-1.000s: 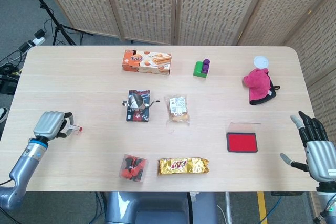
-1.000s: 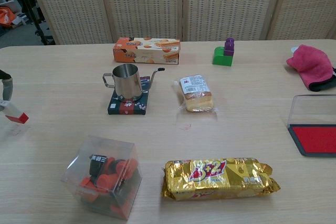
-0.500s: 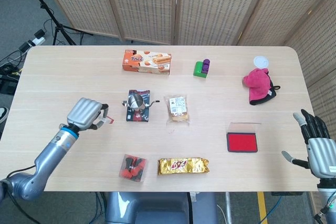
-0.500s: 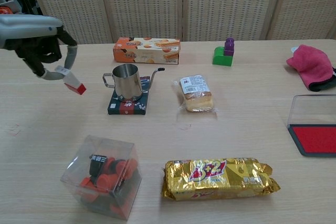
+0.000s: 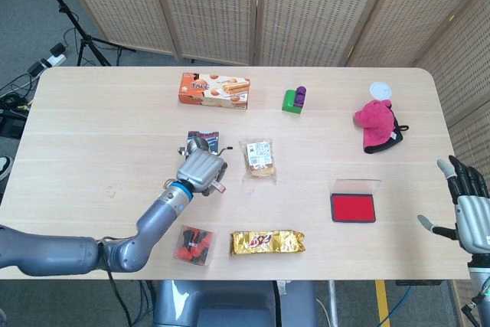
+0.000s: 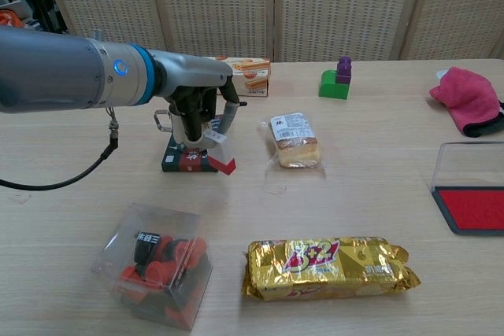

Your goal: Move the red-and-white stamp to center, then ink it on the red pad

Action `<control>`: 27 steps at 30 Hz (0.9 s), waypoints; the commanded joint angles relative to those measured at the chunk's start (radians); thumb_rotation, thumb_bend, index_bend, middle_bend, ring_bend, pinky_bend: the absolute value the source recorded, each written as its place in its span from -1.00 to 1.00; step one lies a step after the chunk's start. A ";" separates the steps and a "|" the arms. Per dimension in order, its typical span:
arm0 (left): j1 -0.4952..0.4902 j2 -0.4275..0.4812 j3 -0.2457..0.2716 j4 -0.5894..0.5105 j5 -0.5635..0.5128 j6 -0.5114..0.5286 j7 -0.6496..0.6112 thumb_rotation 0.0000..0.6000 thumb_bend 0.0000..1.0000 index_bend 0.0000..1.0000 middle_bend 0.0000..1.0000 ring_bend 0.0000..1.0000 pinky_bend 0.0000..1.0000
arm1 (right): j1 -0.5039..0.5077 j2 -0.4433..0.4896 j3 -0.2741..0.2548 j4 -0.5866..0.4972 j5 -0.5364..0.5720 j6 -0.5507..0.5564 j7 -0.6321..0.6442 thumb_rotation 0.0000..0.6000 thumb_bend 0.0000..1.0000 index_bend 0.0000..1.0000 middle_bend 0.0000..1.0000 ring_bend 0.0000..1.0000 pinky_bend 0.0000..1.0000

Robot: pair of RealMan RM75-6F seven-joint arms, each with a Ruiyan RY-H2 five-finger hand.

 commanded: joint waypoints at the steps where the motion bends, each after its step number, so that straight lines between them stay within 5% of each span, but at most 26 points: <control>1: -0.048 -0.044 0.009 0.051 -0.047 -0.011 0.011 1.00 -0.37 0.22 0.92 0.95 1.00 | 0.002 0.001 0.005 0.006 0.010 -0.007 0.006 1.00 -1.00 -1.00 -1.00 -1.00 -1.00; 27: -0.195 -0.212 0.037 0.205 -0.150 -0.008 0.014 1.00 -0.38 0.22 0.92 0.93 1.00 | 0.008 0.006 0.016 0.017 0.040 -0.033 0.025 1.00 -1.00 -1.00 -1.00 -1.00 -1.00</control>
